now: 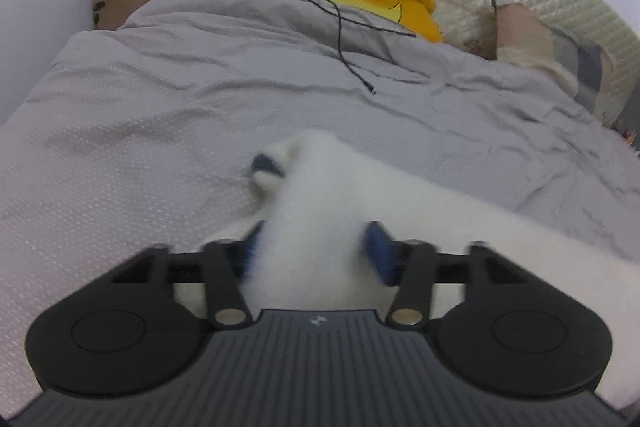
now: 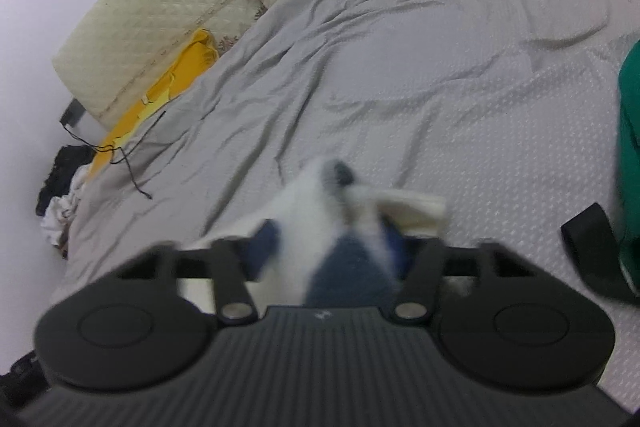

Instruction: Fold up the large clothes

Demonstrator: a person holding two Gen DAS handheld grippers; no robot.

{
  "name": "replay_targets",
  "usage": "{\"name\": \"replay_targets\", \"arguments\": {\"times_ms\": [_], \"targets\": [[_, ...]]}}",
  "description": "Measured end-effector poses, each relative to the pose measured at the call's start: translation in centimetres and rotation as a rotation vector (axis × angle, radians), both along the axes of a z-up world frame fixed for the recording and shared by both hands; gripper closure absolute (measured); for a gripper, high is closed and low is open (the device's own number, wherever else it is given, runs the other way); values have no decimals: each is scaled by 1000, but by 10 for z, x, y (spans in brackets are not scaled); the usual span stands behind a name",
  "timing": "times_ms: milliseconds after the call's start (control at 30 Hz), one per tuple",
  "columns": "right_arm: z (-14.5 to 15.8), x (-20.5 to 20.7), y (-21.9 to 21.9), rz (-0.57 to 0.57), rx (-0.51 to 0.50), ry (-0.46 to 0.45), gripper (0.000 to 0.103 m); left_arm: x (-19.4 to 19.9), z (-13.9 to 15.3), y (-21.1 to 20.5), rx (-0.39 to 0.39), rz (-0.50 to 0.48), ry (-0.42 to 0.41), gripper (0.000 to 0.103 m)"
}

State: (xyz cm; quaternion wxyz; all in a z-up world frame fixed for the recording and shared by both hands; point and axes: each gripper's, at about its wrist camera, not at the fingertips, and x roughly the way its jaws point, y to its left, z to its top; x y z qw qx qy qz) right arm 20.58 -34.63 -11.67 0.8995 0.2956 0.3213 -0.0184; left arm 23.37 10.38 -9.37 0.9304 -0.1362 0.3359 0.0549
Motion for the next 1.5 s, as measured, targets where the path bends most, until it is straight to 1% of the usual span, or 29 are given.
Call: {"name": "replay_targets", "arguments": {"times_ms": [33,67,133,233,300,333,400,433,500,567,600,667,700,767,800,833,867,900,933,967,1033,1167,1300,1367,1433,1467,1500], "targets": [[2,0,-1,6,6,-12,71,-2,2,2,-10,6,-10,70],[6,-2,0,11,2,-23,75,-4,5,3,-17,11,-26,78],[18,-9,4,33,-32,-67,79,-10,13,8,-55,27,-70,81],[37,-17,6,48,-31,-159,81,-19,25,15,-108,52,-127,83],[47,-18,5,48,-29,-208,82,-22,31,16,-109,63,-161,83],[50,-15,4,44,-36,-219,82,-21,34,15,-106,64,-175,83],[49,-5,3,38,-52,-213,82,-16,34,13,-89,60,-179,82],[45,1,3,38,-60,-200,81,-11,32,11,-77,56,-168,82],[29,13,4,33,-92,-143,81,0,25,5,-35,38,-132,82],[8,22,1,17,-101,-78,81,8,14,2,4,30,-95,79],[-2,28,-1,9,-89,-53,81,13,9,2,12,29,-75,78],[-15,31,-5,2,-63,-32,79,21,-1,5,5,27,-41,72],[-17,33,-6,0,-50,-27,79,23,-4,6,2,26,-31,70],[-17,30,-7,-6,-37,-25,78,25,-8,9,-6,29,-18,63],[-17,28,-6,-11,-31,-24,77,24,-8,11,-17,37,-19,62],[-16,25,-6,-18,-20,-25,75,22,-7,13,-34,49,-25,56],[-16,24,-7,-26,-7,-26,74,20,-5,15,-39,69,-27,47],[-15,18,-7,-36,7,-31,73,17,-3,16,-37,83,-36,44],[-12,14,-7,-45,17,-39,71,12,1,16,-28,91,-47,41],[-10,10,-8,-54,20,-44,67,7,6,16,-19,101,-55,39],[-1,-1,-7,-67,11,-53,67,-7,16,13,-20,100,-89,35],[22,-29,-3,-96,-24,-92,67,-44,38,2,-15,79,-163,34],[50,-63,3,-96,-40,-167,67,-79,55,-17,-49,3,-203,33],[61,-80,7,-83,-32,-212,67,-95,60,-27,-64,-36,-221,27],[67,-95,13,-62,-21,-252,64,-108,59,-37,-87,-74,-213,26],[68,-101,15,-42,-17,-269,60,-111,55,-40,-111,-95,-198,25],[68,-105,19,-11,-12,-277,58,-113,50,-43,-147,-121,-173,25]]}}
